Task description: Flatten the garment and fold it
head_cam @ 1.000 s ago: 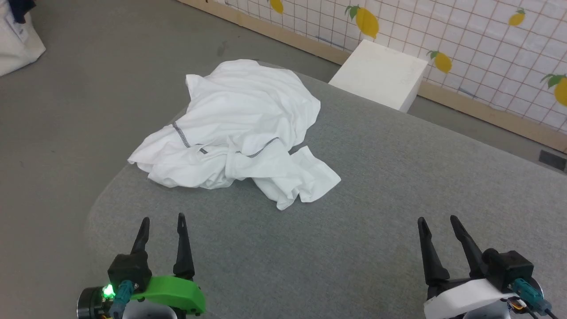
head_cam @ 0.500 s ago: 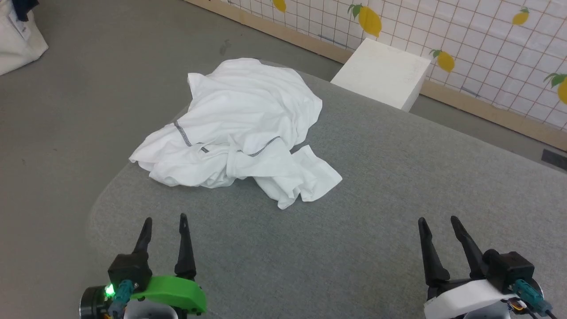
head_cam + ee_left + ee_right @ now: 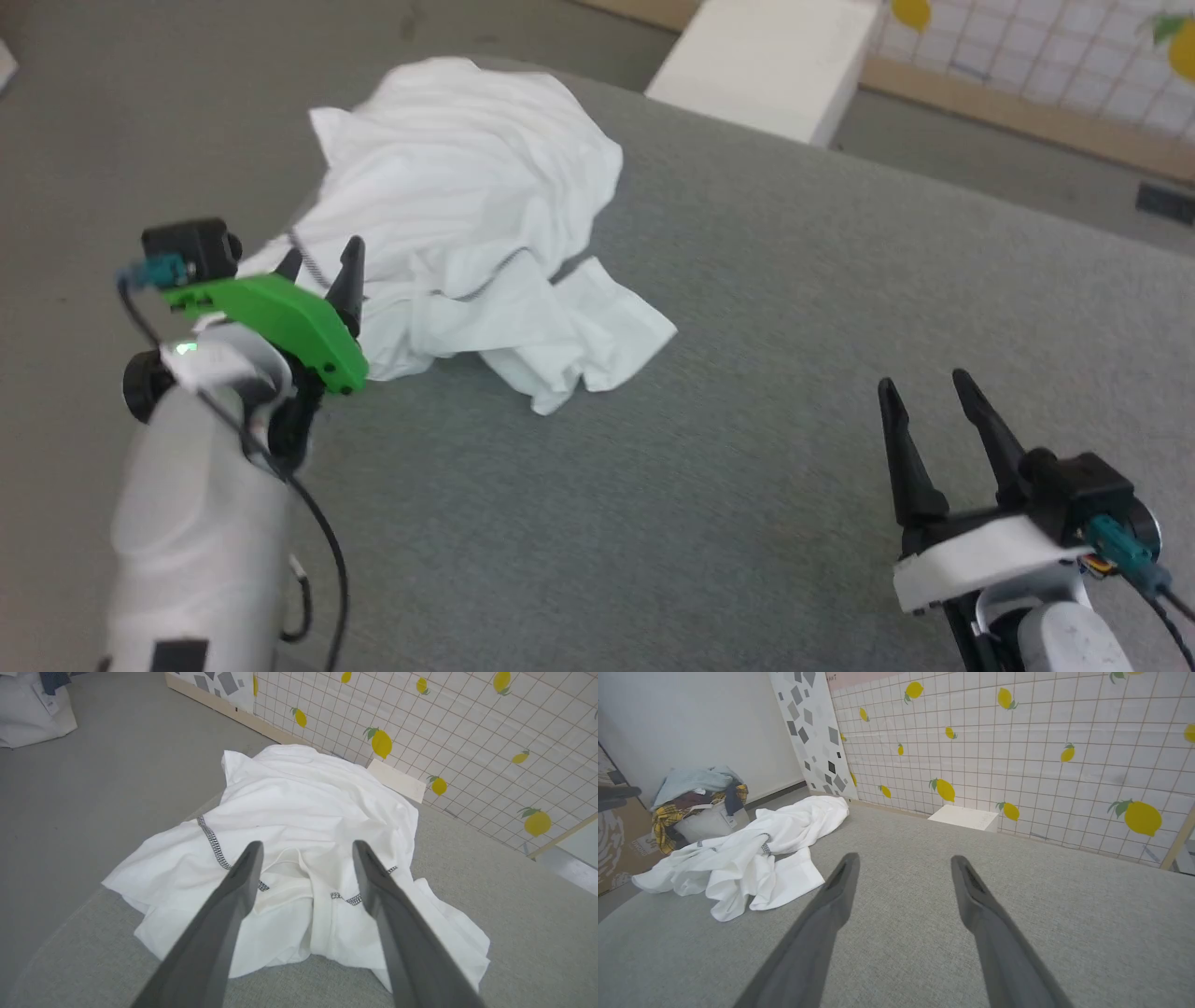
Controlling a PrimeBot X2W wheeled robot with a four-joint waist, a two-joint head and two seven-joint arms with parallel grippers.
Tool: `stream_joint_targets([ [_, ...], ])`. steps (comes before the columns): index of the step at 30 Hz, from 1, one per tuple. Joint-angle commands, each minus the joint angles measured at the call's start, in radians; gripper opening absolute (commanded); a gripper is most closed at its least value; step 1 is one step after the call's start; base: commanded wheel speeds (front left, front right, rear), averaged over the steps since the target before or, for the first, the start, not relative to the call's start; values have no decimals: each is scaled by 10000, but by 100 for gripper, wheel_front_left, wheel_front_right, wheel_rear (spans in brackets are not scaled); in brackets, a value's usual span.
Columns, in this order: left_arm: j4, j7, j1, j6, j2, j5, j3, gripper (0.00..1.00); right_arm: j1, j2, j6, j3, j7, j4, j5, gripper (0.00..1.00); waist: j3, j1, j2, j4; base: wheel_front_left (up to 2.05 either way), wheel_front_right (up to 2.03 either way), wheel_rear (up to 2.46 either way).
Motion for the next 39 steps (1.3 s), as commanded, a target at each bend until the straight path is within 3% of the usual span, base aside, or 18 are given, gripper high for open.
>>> stream_joint_targets([
  [1,389,655,-320,-49,149,-182,-50,100,-164,-12,-15,-38,54,-100,-75,100,1310,-1,0,-1238,0,0,0],
  [7,1851,3053,-1110,26,516,-836,46,100,-221,-12,-15,-210,108,-294,-158,100,1984,-1,0,-1881,0,0,0],
  [14,2648,4377,-1045,373,534,-1048,-12,100,-288,-12,-15,-243,102,-369,-190,100,2126,-1,0,-1893,0,0,0],
  [16,2605,4089,-979,349,508,-1165,99,0,-358,-12,-15,-183,100,-334,-163,100,2052,-1,0,-1818,0,0,0],
  [21,2215,2664,-1042,331,694,-1116,323,0,-423,-12,-15,-28,16,-109,-48,100,1662,-1,0,-1681,0,0,0],
  [24,1644,1165,-1525,618,823,-969,617,0,-377,-12,-15,91,-93,127,98,100,1248,-1,0,-1675,0,0,0],
  [27,1210,492,-2277,585,646,-1349,983,0,-312,-12,-15,251,-216,361,272,100,817,-1,0,-1790,0,0,0],
  [33,155,417,-4128,158,644,-1182,306,0,-255,-12,-15,544,-510,918,752,100,-59,-1,0,-2645,0,0,0],
  [39,-142,522,-6375,33,541,-1012,-270,0,-335,-12,-15,744,-706,1341,1192,100,-547,-1,0,-3958,0,0,0],
])
